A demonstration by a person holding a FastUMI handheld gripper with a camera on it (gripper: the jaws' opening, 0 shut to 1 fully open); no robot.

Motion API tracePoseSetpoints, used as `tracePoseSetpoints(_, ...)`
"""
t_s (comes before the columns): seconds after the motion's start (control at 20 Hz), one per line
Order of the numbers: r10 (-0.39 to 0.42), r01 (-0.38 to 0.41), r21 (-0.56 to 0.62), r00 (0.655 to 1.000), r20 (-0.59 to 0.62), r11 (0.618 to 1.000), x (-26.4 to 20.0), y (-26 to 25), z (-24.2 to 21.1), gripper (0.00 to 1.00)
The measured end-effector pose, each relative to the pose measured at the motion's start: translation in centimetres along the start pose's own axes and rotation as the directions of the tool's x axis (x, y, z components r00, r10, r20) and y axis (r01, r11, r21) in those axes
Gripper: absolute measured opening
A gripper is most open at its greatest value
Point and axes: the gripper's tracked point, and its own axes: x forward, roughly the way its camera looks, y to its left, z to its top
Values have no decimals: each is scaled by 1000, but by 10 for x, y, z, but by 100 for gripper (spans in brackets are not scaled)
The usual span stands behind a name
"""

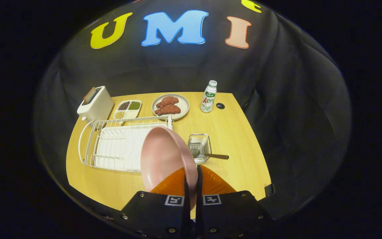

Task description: Take the plate from the dish rack, then take the spoon from the basket and place it into the plate.

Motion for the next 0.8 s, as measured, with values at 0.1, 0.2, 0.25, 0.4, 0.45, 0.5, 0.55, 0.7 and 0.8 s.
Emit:
tracePoseSetpoints(0.1, 35, -36, -11, 999, -36, 999, 1, 1, -27, 6)
tracePoseSetpoints(0.2, 58, -58, -10, 996, -70, 998, 5, 0, -51, 6)
tracePoseSetpoints(0.25, 63, -64, -12, 995, -82, 998, 7, -2, -62, 6)
tracePoseSetpoints(0.4, 101, -98, 26, 988, -120, 995, 15, -3, -88, 6)
tracePoseSetpoints(0.45, 119, -115, 40, 985, -129, 993, 18, -2, -95, 6)
tracePoseSetpoints(0.5, 135, -129, 52, 981, -137, 990, 19, 1, -101, 6)
tracePoseSetpoints(0.55, 147, -140, 59, 977, -151, 988, 21, 3, -108, 6)
tracePoseSetpoints(0.7, 174, -165, 63, 968, -184, 984, 29, 8, -123, 6)
tracePoseSetpoints(0.8, 190, -179, 70, 961, -199, 981, 34, 12, -129, 6)
